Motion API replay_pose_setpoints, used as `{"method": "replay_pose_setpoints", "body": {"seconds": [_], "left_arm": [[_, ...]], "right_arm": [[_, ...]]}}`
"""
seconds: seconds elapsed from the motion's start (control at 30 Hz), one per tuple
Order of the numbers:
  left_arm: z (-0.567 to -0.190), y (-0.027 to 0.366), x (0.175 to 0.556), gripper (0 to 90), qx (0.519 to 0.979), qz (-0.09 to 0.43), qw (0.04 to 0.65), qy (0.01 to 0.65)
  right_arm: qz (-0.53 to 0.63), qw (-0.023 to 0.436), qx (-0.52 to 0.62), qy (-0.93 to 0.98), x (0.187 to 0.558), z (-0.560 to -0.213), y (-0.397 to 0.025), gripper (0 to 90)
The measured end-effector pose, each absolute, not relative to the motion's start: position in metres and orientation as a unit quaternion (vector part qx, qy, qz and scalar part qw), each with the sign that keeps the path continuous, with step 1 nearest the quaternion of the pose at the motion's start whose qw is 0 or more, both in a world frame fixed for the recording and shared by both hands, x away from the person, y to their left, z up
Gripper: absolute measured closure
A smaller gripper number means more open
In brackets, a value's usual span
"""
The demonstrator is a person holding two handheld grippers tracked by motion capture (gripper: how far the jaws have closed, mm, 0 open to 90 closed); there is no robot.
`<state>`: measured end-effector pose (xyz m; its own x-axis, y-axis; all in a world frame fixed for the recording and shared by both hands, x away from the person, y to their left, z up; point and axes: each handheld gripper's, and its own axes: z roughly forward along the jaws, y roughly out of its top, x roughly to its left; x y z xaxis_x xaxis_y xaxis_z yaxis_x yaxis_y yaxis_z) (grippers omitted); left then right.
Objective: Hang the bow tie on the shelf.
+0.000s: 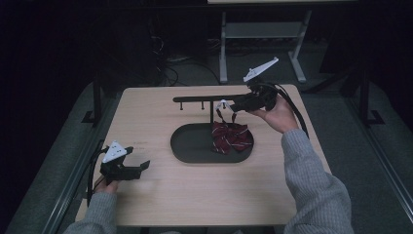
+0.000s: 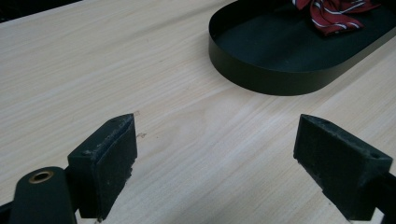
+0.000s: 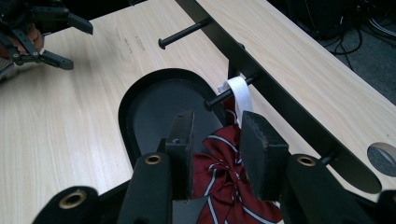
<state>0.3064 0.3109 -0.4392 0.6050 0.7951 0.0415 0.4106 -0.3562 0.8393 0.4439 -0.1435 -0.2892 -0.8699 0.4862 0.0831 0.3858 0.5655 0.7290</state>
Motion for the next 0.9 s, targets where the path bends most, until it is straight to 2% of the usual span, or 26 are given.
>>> {"method": "replay_pose_setpoints", "body": {"seconds": [0.33,0.9], "left_arm": [[-0.439,0.311,0.306,13.0,0.792,0.229,0.420,0.381],[-0.439,0.311,0.307,13.0,0.792,0.230,0.419,0.380]], "right_arm": [[0.395,0.054,0.254,0.881,0.436,-0.288,-0.148,58.8],[0.391,0.065,0.249,0.884,0.422,-0.291,-0.155,52.5]]}}
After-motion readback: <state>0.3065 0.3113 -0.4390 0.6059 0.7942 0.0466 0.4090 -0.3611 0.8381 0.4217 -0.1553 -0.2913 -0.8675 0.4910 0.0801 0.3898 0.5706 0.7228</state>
